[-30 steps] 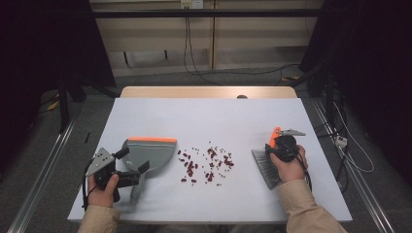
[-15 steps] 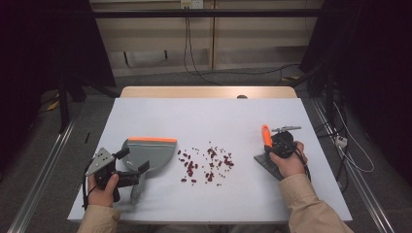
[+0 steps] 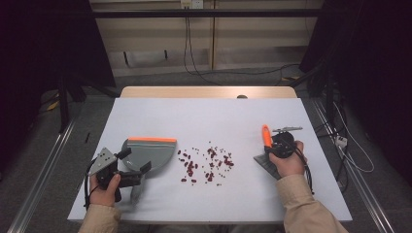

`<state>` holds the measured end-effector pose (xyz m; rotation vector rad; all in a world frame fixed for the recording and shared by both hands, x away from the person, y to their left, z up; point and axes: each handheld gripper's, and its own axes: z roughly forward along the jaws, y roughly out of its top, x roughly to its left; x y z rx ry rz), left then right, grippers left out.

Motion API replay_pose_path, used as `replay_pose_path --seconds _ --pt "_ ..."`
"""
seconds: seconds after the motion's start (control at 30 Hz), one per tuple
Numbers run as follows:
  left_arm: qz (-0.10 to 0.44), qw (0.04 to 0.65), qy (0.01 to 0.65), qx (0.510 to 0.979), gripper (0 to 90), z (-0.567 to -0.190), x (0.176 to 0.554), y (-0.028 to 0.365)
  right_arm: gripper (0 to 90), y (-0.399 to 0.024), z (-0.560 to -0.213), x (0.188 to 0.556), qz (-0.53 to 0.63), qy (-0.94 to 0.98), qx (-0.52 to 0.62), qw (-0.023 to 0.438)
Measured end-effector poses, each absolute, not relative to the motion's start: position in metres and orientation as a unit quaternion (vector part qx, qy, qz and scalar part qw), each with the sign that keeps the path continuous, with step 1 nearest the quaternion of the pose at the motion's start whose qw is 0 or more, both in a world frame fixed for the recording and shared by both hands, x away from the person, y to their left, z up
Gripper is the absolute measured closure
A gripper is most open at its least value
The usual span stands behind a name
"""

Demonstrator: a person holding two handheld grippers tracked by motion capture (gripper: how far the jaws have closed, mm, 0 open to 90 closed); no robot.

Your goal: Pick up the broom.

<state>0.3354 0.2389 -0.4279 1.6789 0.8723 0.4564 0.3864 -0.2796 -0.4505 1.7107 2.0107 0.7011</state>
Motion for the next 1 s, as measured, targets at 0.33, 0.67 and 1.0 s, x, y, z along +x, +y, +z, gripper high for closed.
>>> replay_pose_path --seconds 0.33,0.67,1.0 --pt "0.197 0.565 0.365 0.713 3.7 -0.425 0.334 0.235 67.9 -0.276 -0.453 0.383 0.252 0.713 0.617 0.218" --pt "0.193 0.567 0.359 0.716 3.7 -0.424 0.333 0.231 68.0 -0.279 -0.453 0.384 0.26 0.708 0.622 0.209" --pt "0.202 0.571 0.353 0.713 3.6 -0.414 0.33 0.229 68.8 -0.279 -0.45 0.384 0.259 0.711 0.62 0.209"
